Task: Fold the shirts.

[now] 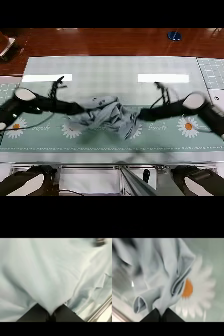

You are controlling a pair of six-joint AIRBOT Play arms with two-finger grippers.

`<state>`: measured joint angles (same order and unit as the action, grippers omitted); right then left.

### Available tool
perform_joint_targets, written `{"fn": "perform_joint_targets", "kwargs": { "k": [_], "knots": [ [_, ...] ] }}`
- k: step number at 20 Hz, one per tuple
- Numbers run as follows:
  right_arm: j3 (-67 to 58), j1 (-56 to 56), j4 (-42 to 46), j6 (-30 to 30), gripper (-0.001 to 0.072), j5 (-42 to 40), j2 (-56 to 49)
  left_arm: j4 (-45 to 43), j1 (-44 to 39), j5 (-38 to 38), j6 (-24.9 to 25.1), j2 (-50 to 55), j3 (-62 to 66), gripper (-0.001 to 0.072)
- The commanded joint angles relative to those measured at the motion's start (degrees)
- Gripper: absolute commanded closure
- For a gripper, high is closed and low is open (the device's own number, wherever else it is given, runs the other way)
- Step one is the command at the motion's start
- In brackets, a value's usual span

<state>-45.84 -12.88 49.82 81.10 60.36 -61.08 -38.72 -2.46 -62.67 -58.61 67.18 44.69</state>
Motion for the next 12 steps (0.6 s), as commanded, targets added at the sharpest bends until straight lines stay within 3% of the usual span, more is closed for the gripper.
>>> {"fn": "perform_joint_targets", "kwargs": {
  "k": [1, 4, 7, 12],
  "knots": [
    [-25.83, 6.10, 12.41, 5.57, 0.0689, 7.45, 2.78, 3.19, 6.67, -3.82, -3.43, -5.03, 15.76, 0.0684],
    [-51.21, 10.08, 18.71, 7.26, 0.0689, 12.09, 2.86, 4.90, 12.33, -3.85, -6.80, -9.97, 32.41, 0.0684],
    [-69.88, 10.45, 21.99, 7.19, 0.0689, 17.97, 3.65, 4.74, 16.74, -4.09, -7.13, -15.10, 44.13, 0.0684],
    [-73.22, 10.45, 27.36, 6.78, 0.0689, 23.96, 13.62, -4.81, 19.43, -9.40, -8.85, -26.14, 47.39, 0.0684]
  ]
}}
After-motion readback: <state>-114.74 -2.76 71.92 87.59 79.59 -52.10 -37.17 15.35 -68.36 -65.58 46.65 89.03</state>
